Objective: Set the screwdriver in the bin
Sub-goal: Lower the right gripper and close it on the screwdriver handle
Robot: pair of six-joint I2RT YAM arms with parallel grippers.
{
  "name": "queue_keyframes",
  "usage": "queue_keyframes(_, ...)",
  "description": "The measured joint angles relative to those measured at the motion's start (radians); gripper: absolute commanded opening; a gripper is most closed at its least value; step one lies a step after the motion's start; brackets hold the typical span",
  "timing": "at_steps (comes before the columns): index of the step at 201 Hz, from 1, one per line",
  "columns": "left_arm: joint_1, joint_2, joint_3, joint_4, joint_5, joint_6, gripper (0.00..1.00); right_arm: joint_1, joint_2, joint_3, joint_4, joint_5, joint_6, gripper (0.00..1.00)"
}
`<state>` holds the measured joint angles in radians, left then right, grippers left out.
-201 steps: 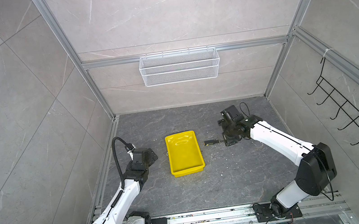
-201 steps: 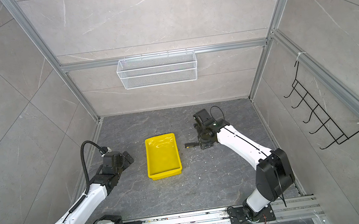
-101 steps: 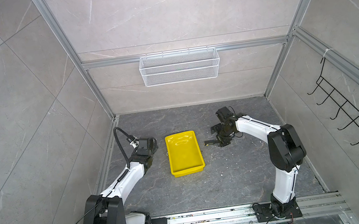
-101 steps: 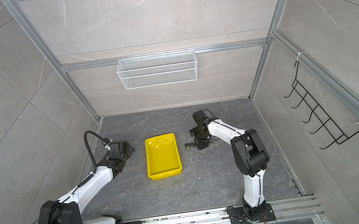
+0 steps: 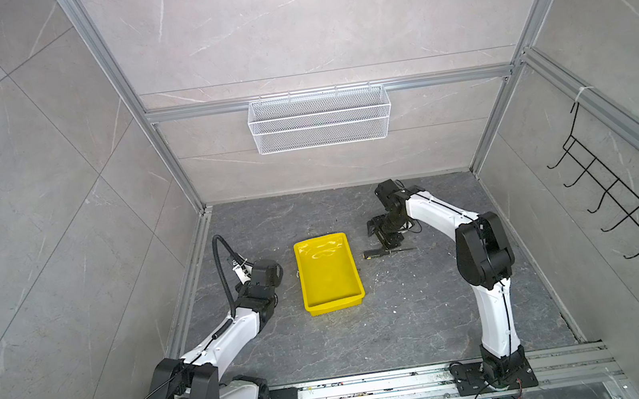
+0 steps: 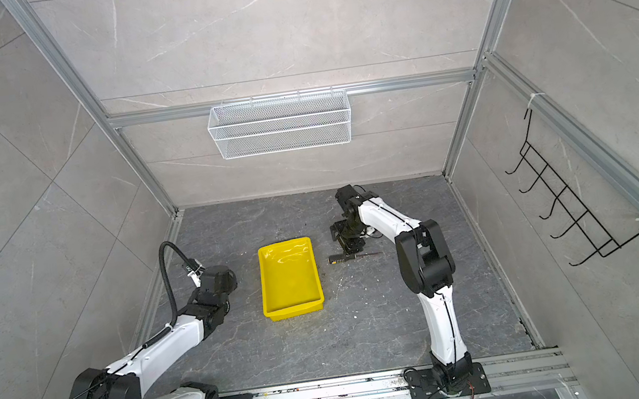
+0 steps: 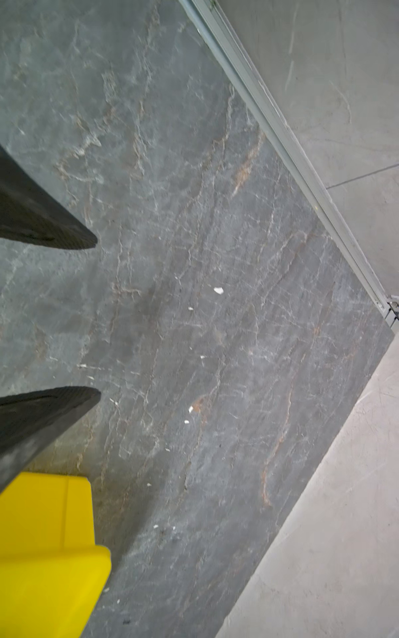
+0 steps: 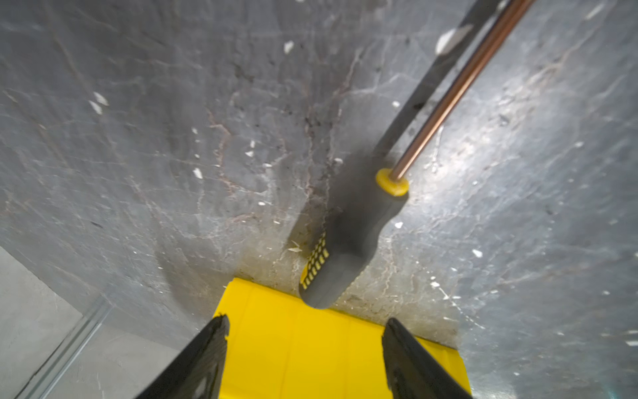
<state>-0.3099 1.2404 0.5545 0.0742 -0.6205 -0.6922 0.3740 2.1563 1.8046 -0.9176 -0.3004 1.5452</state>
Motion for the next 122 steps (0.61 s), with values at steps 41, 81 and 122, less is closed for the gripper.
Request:
queue_keyframes(41,-0.011,-0.016,0.015,-0.017,0.001,0.000,0.65,0.013,0.006,0.031,-0.078,0.039,-0.013,0.72)
queue_keyframes(81,-0.023,-0.043,0.008,-0.016,0.005,0.000,0.64,0.042,0.013,0.024,-0.081,0.053,0.025,0.63)
queue_keyframes(122,-0.024,-0.027,0.011,-0.030,0.021,-0.008,0.64,0.067,0.018,0.027,-0.087,0.077,0.051,0.65)
